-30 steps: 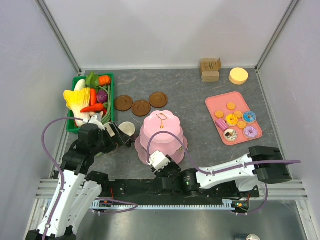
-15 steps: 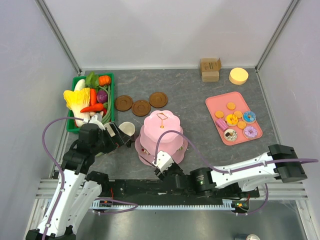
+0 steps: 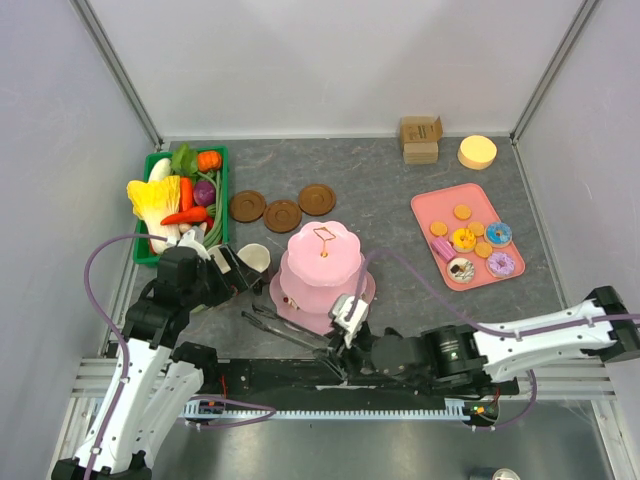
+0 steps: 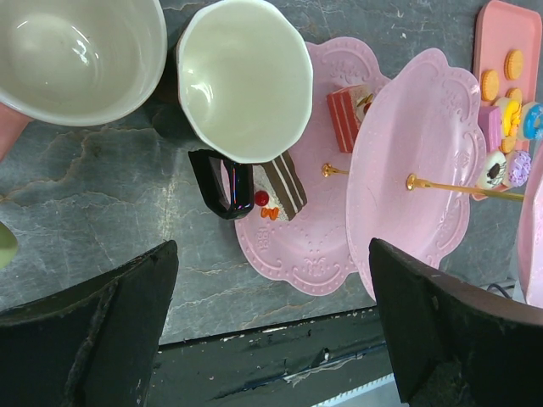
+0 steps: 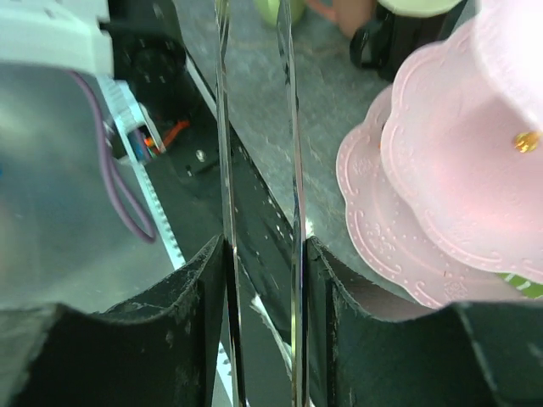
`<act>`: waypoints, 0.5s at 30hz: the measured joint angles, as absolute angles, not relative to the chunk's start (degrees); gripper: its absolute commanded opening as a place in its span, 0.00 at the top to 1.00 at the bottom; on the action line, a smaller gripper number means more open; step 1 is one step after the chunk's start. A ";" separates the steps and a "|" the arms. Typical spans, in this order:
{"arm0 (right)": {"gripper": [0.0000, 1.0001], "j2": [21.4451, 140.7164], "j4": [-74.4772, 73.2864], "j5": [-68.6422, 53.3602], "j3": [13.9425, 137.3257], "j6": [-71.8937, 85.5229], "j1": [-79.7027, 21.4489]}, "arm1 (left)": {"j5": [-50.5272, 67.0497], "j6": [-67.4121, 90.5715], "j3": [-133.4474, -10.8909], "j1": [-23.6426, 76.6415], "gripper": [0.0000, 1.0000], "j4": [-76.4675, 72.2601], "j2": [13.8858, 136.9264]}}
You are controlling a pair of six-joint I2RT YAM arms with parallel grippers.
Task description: Serve the afternoon tea
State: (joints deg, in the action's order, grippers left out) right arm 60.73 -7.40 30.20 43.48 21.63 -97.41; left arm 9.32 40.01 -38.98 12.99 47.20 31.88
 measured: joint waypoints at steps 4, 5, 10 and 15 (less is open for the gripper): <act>0.56 55.94 -10.07 32.93 47.27 21.61 -97.38 | 9.32 40.01 -38.98 12.99 0.01 47.20 31.68; 0.56 56.29 -12.38 35.18 50.50 21.63 -97.25 | 9.32 40.01 -38.98 12.99 0.01 47.20 31.68; 0.57 60.51 -20.97 42.76 66.92 21.54 -90.48 | 9.06 39.99 -39.00 12.99 0.00 47.20 31.70; 0.57 61.58 -25.93 46.17 76.01 21.08 -69.87 | 8.91 39.97 -39.38 12.99 0.01 47.22 31.88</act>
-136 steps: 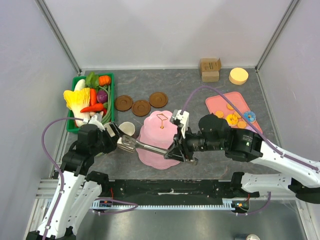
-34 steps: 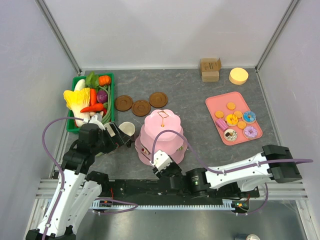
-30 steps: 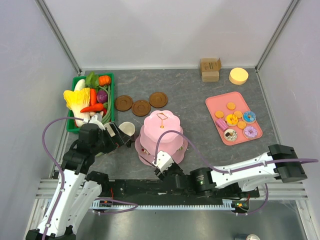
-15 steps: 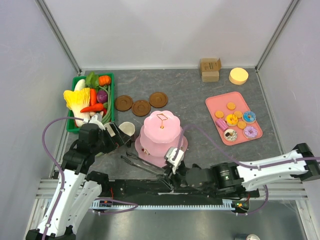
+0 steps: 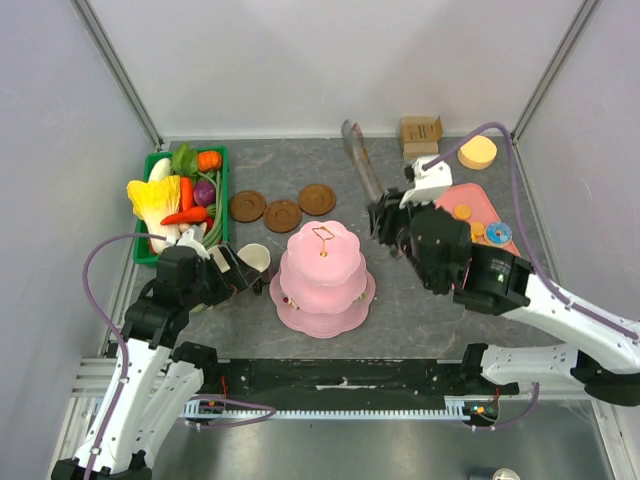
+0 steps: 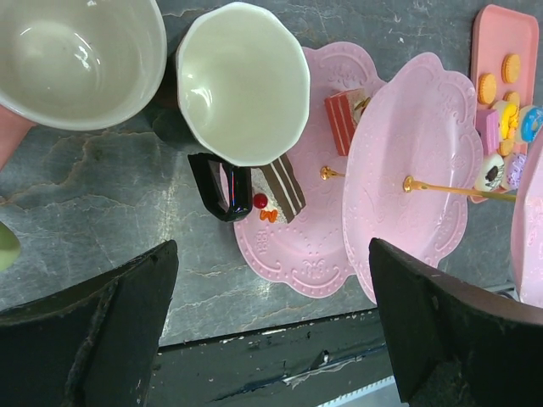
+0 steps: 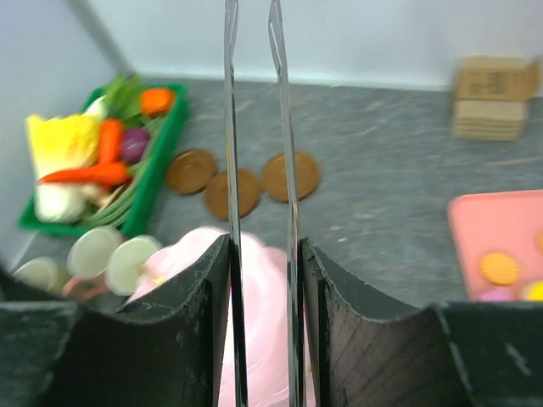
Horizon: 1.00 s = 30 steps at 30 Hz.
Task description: Serve the afternoon tea
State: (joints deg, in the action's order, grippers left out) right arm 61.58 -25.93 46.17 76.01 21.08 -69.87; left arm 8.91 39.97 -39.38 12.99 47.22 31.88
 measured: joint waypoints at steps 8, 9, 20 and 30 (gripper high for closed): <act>0.54 66.78 -38.33 41.65 81.82 20.47 -41.15 | 7.99 39.97 -39.59 12.99 0.01 47.20 31.46; 0.53 68.14 -41.12 40.01 81.52 20.56 -36.60 | 7.75 39.97 -39.59 12.99 0.01 47.20 31.16; 0.50 73.49 -58.63 30.59 73.17 14.00 -26.74 | 8.34 38.68 -40.12 12.99 0.01 46.98 29.63; 0.42 82.70 -64.10 29.30 74.32 5.26 -26.74 | 10.72 37.87 -40.12 12.99 0.01 46.52 29.78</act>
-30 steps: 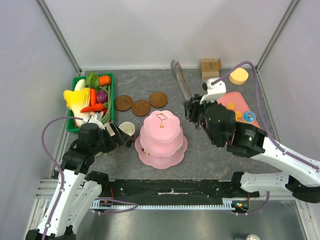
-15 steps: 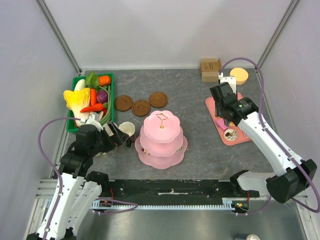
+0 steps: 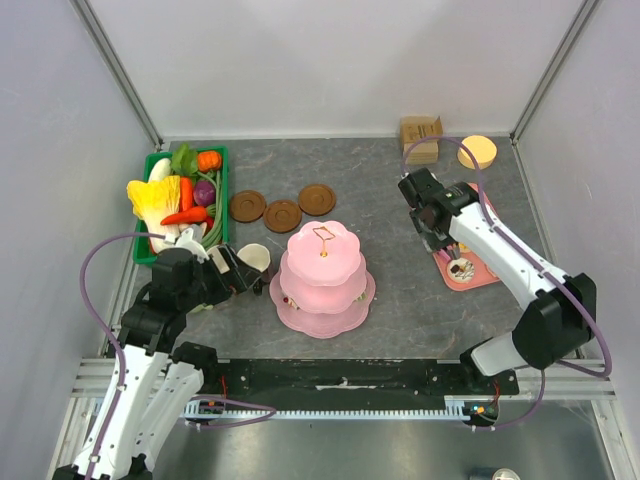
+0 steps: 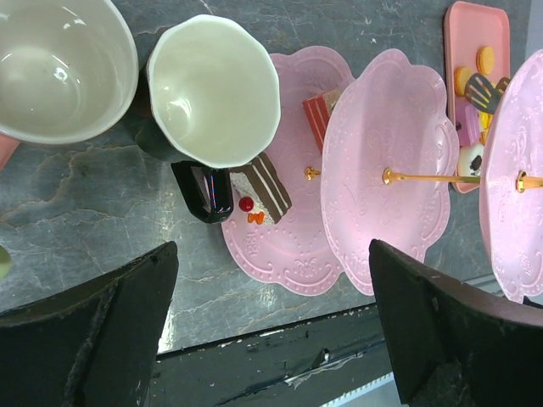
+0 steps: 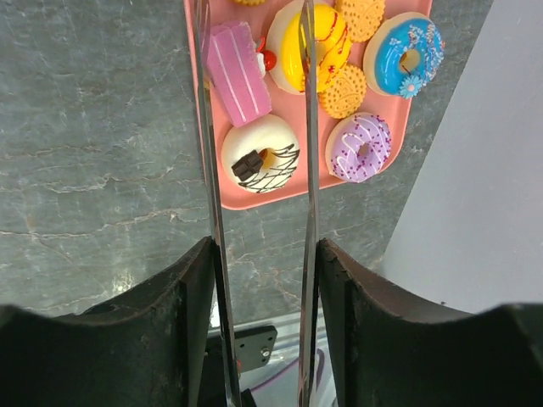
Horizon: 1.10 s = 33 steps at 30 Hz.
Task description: Serve the afternoon tea
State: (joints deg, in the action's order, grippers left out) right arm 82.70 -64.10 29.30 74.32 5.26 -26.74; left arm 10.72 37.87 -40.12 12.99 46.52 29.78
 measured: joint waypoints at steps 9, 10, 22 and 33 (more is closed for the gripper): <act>0.42 85.25 -65.43 29.50 76.23 1.39 -26.70 | 12.14 37.28 -40.12 12.99 0.01 46.50 30.48; 0.44 85.34 -65.43 29.54 76.31 1.19 -26.70 | 12.25 37.21 -40.12 12.99 0.01 46.50 30.48; 0.47 88.01 -65.54 27.77 76.36 -0.49 -24.32 | 12.40 37.01 -40.12 12.99 0.01 46.46 30.35; 0.45 90.80 -65.65 29.91 78.00 1.96 -20.27 | 12.38 36.99 -40.12 12.99 0.01 46.33 30.85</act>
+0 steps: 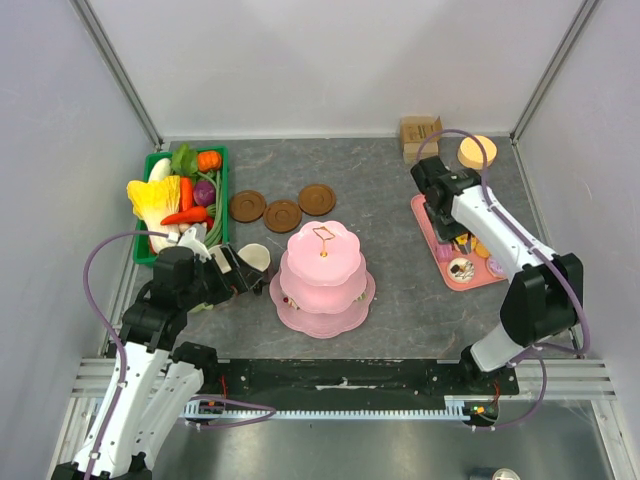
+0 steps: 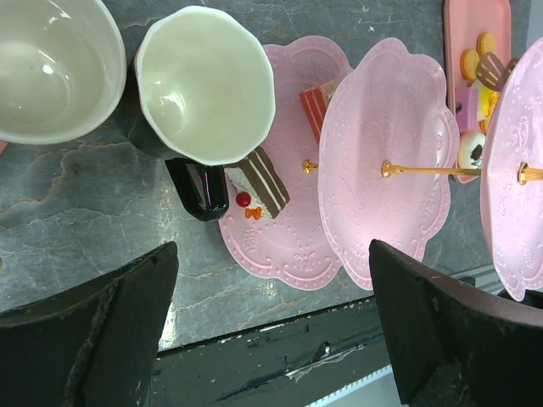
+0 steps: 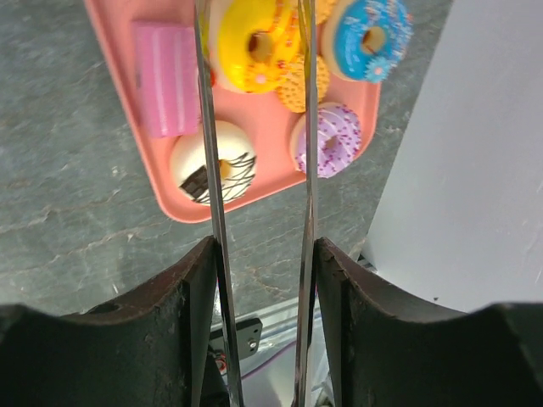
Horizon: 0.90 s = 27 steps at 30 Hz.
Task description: Serve the afternoon tea
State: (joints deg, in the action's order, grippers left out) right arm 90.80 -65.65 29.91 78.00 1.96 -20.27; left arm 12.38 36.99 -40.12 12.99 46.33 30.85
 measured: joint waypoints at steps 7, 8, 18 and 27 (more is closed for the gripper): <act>0.45 87.18 -65.01 28.51 79.15 3.88 -17.41 | 12.38 36.99 -40.12 12.99 0.01 46.30 30.87; 0.45 85.93 -64.75 27.35 79.15 4.05 -17.41 | 12.38 37.01 -40.12 12.99 0.01 46.30 30.89; 0.45 75.00 -60.84 19.46 73.71 7.44 -17.67 | 12.38 37.01 -40.12 12.99 0.01 46.19 31.07; 0.45 78.08 -60.38 18.98 68.49 9.91 -17.67 | 12.38 37.01 -40.12 12.99 0.01 46.15 31.07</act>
